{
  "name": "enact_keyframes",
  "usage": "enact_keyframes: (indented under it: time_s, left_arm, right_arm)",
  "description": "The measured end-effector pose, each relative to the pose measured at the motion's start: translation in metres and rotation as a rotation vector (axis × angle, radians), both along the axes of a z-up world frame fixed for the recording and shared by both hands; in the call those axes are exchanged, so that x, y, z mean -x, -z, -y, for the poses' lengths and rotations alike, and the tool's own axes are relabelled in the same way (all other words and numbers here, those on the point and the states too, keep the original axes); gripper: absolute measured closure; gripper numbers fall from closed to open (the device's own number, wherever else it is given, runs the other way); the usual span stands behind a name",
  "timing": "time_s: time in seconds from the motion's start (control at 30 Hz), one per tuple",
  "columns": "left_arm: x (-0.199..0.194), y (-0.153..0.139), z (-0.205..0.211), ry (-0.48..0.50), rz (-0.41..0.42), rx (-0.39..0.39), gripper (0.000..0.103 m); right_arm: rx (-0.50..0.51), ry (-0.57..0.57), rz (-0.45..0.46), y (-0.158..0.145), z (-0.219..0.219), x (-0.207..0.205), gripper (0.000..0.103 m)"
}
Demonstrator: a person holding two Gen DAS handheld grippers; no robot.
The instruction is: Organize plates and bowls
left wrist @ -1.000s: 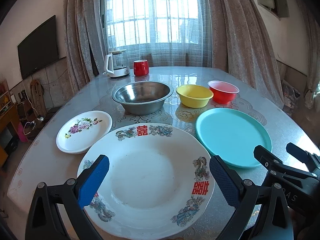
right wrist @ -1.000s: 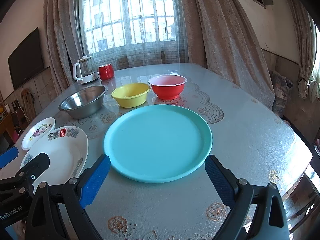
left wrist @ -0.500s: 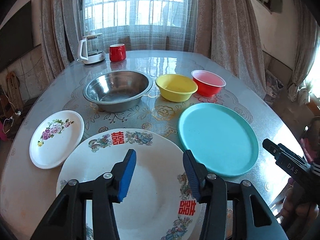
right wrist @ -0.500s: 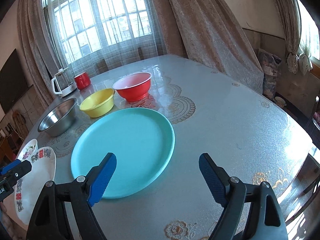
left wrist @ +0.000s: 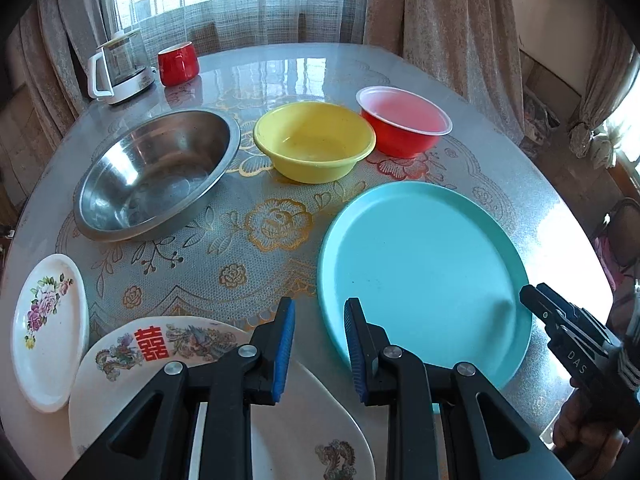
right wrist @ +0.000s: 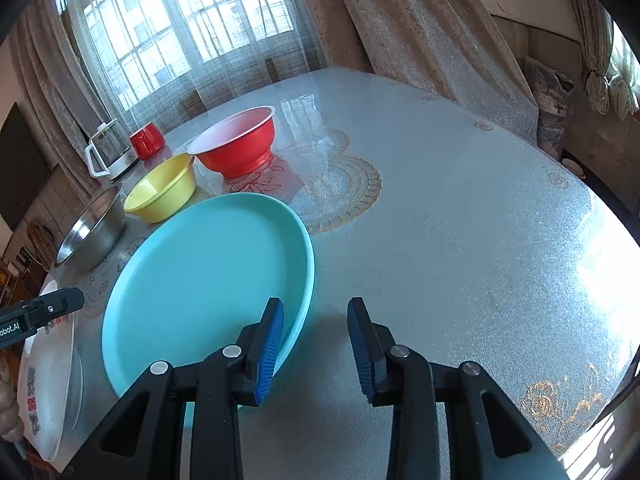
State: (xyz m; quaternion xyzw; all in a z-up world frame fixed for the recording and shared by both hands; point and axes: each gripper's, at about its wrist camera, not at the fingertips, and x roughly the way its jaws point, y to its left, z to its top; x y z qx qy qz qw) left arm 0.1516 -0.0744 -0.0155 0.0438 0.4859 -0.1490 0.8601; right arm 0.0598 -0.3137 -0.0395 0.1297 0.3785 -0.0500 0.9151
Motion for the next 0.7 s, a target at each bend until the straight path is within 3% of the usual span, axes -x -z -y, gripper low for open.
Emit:
enact_keyframes:
  time_s: [0.2,0.33,0.7]
  left_arm:
    - [-0.016,0.019,0.012,0.023,-0.056,-0.035,0.082]
    - [-0.019,0.022,0.007,-0.009,-0.036,-0.09,0.087]
    - [-0.023,0.019,-0.008,-0.051,0.018,-0.12,0.089]
  right_arm:
    - [0.015,-0.044,0.004,0.001,-0.009,-0.007,0.083]
    - [0.003,-0.076,0.003,0.001,-0.016,-0.012,0.087]
    - [0.007,-0.091,-0.006,0.002,-0.038,-0.025,0.087]
